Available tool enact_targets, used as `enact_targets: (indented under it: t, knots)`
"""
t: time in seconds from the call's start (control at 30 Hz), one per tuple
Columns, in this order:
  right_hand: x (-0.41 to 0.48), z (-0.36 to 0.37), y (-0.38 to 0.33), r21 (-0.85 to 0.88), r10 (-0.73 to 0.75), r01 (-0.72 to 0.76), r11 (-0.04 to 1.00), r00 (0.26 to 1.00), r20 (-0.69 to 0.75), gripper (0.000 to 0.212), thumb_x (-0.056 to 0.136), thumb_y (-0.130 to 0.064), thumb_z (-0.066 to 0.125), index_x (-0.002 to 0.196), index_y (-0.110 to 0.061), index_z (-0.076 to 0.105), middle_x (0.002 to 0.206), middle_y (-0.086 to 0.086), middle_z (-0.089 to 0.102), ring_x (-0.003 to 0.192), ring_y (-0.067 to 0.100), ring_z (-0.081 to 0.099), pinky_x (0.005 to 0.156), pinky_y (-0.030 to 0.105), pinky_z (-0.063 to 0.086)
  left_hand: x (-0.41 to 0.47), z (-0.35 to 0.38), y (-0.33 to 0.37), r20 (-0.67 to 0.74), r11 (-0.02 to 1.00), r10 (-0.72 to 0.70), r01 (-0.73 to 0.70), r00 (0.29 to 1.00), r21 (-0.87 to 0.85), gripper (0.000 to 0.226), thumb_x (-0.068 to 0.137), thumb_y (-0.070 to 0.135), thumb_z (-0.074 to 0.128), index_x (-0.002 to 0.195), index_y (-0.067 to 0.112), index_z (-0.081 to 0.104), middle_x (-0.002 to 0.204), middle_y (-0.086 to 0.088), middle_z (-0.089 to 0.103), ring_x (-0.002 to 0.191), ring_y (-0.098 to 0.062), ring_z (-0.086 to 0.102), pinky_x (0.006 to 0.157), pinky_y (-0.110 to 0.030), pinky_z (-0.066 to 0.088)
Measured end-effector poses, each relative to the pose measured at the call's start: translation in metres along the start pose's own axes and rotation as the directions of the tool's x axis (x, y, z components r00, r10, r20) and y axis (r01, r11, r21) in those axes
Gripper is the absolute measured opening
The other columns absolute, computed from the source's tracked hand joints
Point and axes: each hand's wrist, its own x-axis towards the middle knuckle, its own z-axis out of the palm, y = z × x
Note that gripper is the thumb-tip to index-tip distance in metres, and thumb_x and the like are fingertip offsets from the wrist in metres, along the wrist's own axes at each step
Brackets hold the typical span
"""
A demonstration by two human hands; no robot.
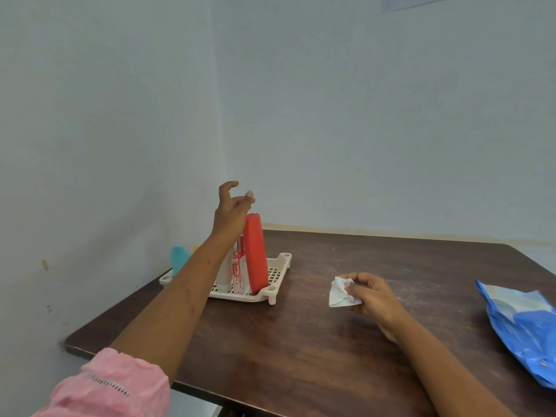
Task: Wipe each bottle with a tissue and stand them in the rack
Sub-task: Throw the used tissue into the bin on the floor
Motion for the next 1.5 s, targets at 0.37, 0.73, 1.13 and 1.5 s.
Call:
enact_targets:
  t: [0.37,0.73,1.13,1.5]
  knots:
    - [-0.017,-0.003,0.003,0.07,-0.091,0.106,0.992,0.977,-0.195,0.02,0.092,-0.003,0.053,0.111,-0.006,0.06,0.099,0.012,0.066,0.089,0.027,0.065,0.076,0.041,0.056,-0.015,-0.029,-0.011,-0.108,0.94,-0.269,0.237,0.957,-0.247,0.031,0.1,0.029,0.051,0.13,0.021,0.044,0.129,-0.006,0.059,0.106,-0.019,0.06,0.093,-0.035,0.047]
    - [-0.069,-0.012,-0.001,0.073,-0.142,0.18,0.981,0.919,-0.368,0.018,0.091,0.001,0.053,0.104,-0.009,0.061,0.097,0.011,0.066,0.08,0.017,0.063,0.051,0.016,0.05,-0.065,-0.012,0.016,-0.172,0.963,-0.231,0.2,0.958,-0.181,0.02,0.096,0.027,0.058,0.114,0.031,0.05,0.13,0.003,0.049,0.112,-0.019,0.051,0.089,-0.036,0.05]
    - [-0.21,-0.064,-0.013,0.146,-0.165,0.27,0.952,0.851,-0.499,0.007,0.09,-0.005,0.058,0.093,-0.011,0.056,0.086,0.006,0.07,0.077,0.017,0.067,0.053,0.025,0.053,-0.21,0.078,0.104,0.461,0.792,-0.236,0.444,0.856,-0.419,0.014,0.093,0.015,0.06,0.085,0.025,0.056,0.096,0.007,0.054,0.088,-0.01,0.049,0.071,-0.033,0.047]
    - [-0.368,-0.154,0.082,0.222,0.092,0.038,0.974,0.833,-0.546,0.011,0.087,0.004,0.056,0.089,-0.006,0.06,0.083,0.012,0.065,0.066,0.016,0.065,0.056,0.026,0.055,-0.398,0.171,0.09,0.981,0.821,-0.181,0.56,0.069,0.112,0.016,0.096,0.01,0.057,0.103,0.021,0.065,0.106,0.003,0.062,0.104,-0.015,0.055,0.082,-0.036,0.056]
